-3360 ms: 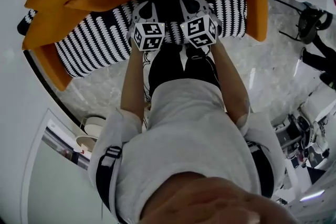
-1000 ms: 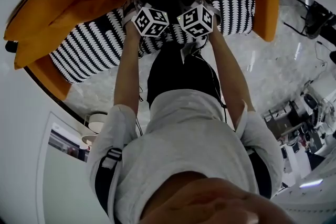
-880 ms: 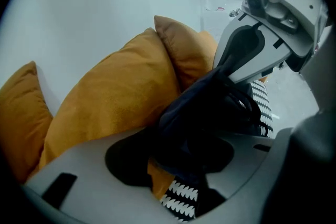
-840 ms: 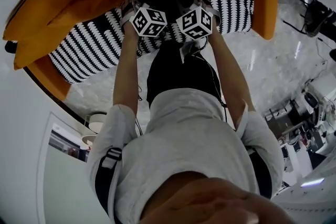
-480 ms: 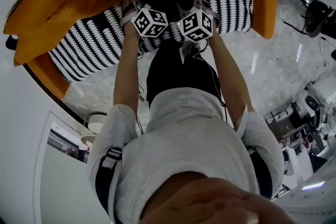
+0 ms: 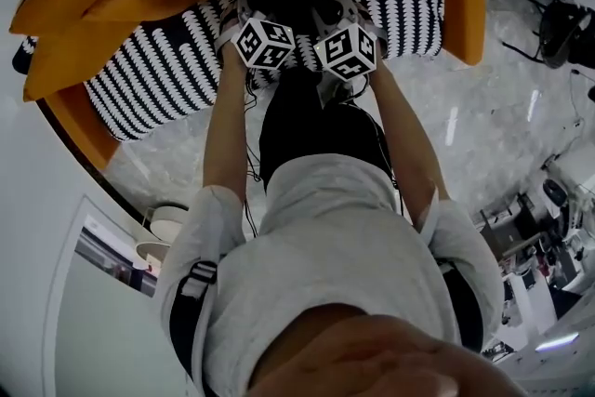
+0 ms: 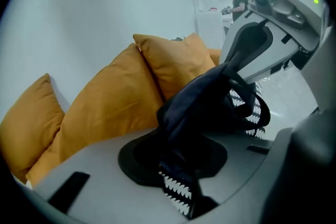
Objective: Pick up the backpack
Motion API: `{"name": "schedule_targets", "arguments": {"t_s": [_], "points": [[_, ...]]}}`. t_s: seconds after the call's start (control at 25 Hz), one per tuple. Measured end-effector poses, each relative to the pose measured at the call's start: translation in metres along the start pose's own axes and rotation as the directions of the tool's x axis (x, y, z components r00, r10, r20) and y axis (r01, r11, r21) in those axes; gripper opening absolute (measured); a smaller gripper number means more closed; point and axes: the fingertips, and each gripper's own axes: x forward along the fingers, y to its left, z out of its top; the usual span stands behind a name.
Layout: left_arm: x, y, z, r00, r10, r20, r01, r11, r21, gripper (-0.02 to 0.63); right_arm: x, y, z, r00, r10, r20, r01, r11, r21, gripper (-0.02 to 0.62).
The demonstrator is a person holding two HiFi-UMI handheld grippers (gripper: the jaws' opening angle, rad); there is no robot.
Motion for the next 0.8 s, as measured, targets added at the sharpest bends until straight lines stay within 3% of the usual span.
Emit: {"name": "schedule_targets", "arguments": {"t_s": [0.32,0.8], "points": [[-0.033,-0.031,-0.017,0.999,0.052,-0.015,-0.053,0.997,-0.064,0.077,-0.025,0.029,-0.013,0.999,0.006,0.038,-0.006,1.000,0.001,0.072],[-0.066,-0.088,-0.035,0.996,0.065,-0.057,-0.072,0.987,-0.145,0.071,-0.055,0.059,-0.044,0.997,0.044,0.061,-0.044,0.999,0.008,0.072]]}}
